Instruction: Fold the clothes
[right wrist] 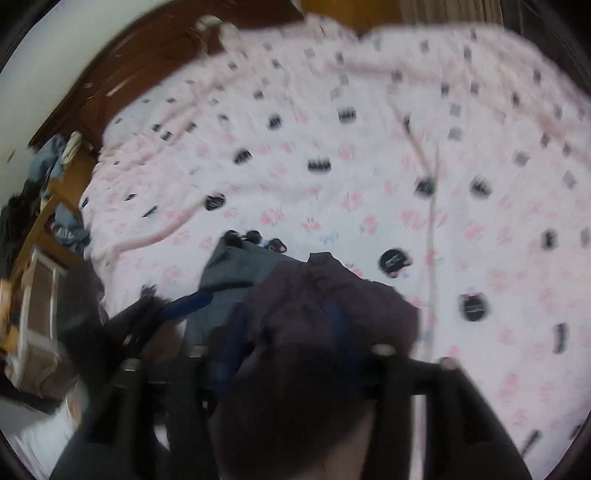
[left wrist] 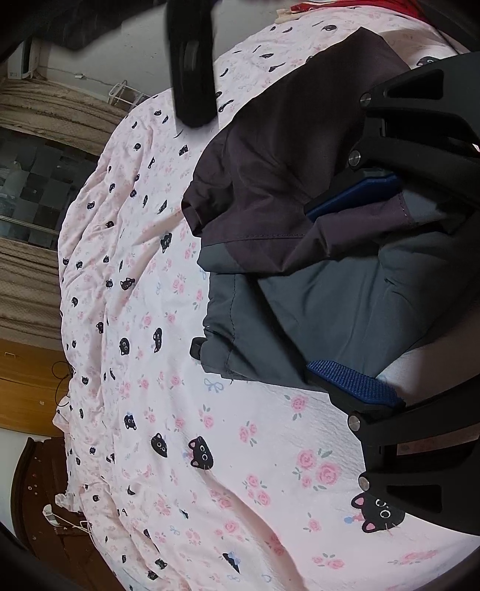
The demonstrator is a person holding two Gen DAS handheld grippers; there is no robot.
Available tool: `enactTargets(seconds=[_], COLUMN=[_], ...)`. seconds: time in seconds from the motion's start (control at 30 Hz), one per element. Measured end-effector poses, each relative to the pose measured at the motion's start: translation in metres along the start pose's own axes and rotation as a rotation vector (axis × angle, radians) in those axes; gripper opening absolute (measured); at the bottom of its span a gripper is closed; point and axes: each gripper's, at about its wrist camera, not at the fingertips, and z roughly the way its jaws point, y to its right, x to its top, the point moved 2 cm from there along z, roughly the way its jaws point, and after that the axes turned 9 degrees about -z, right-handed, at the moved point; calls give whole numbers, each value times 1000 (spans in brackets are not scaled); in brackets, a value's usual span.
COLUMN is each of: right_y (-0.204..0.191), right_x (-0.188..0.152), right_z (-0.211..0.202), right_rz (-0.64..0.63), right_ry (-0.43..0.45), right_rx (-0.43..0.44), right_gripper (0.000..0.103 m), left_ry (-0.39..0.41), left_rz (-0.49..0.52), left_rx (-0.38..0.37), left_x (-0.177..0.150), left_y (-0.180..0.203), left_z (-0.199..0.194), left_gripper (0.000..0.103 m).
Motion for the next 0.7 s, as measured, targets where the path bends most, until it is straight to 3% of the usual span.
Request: enactTargets(seconds=[0.1, 0.2, 0.43, 0.57, 0.7], right_y=[-12, -23, -22, -27, -21], right_x=[-22, -47, -70, -79, -84], right_z=[-27, -17, 15, 26, 2], right_rz=[-44, -91, -109, -145, -87], right_ry=[1, -82, -153, -151, -49], right_rx=[-19, -44, -65, -113, -46], right_gripper=[54, 50, 46, 46, 47], left_ry=[-3, -6, -5, -2, 24], left_rz=[-6, -8, 29, 36, -2], left_rx=[-1, 0, 31, 38, 10], left_x=[1, 0, -3, -4, -2], left_y=[0, 0, 4, 5, 1], left_z=[1, 2, 6, 8, -2], left_gripper=[75, 76, 78, 79, 79])
